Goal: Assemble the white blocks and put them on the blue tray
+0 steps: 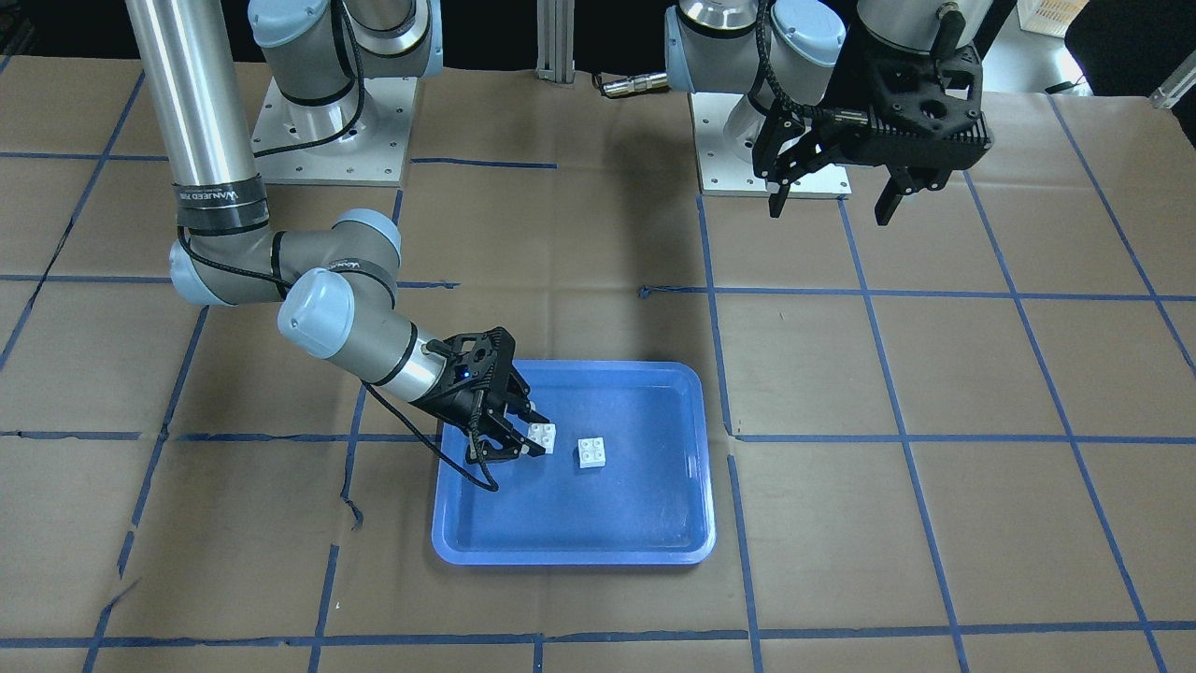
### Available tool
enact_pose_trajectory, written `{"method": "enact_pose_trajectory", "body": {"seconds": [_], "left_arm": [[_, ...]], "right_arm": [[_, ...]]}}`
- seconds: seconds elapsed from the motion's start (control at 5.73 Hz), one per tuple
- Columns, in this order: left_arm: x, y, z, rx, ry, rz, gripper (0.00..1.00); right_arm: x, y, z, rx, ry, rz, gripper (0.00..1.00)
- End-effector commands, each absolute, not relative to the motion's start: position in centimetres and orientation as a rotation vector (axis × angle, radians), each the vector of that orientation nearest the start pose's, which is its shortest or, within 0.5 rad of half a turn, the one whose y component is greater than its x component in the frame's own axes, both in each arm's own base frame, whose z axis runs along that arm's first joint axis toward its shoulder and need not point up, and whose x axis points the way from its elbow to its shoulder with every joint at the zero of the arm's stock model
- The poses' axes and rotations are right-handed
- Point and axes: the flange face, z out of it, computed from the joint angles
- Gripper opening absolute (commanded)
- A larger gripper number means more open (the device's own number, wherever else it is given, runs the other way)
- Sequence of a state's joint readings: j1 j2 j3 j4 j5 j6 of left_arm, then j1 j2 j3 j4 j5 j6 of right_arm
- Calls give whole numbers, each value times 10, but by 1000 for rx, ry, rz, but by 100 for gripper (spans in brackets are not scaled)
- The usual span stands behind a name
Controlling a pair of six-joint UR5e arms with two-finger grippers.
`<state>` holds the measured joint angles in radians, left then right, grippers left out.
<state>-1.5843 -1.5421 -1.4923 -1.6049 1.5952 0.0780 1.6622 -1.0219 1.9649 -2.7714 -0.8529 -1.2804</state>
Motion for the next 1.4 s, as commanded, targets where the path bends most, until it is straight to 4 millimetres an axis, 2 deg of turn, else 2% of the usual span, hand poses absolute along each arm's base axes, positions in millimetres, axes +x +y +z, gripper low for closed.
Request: {"method": "enact_pose_trajectory", "body": {"seconds": [0.0, 0.35, 1.22], "left_arm": [[-136, -481, 539, 134, 3106, -123, 99], [-135, -482, 540, 132, 3111, -125, 99], [-130, -483, 543, 116, 3112, -135, 99]], "right_arm": [[261, -556, 159, -1697, 1923, -823, 22], [271, -568, 154, -1713, 1915, -826, 22], [279, -562, 146, -1724, 1910, -799, 23]]}}
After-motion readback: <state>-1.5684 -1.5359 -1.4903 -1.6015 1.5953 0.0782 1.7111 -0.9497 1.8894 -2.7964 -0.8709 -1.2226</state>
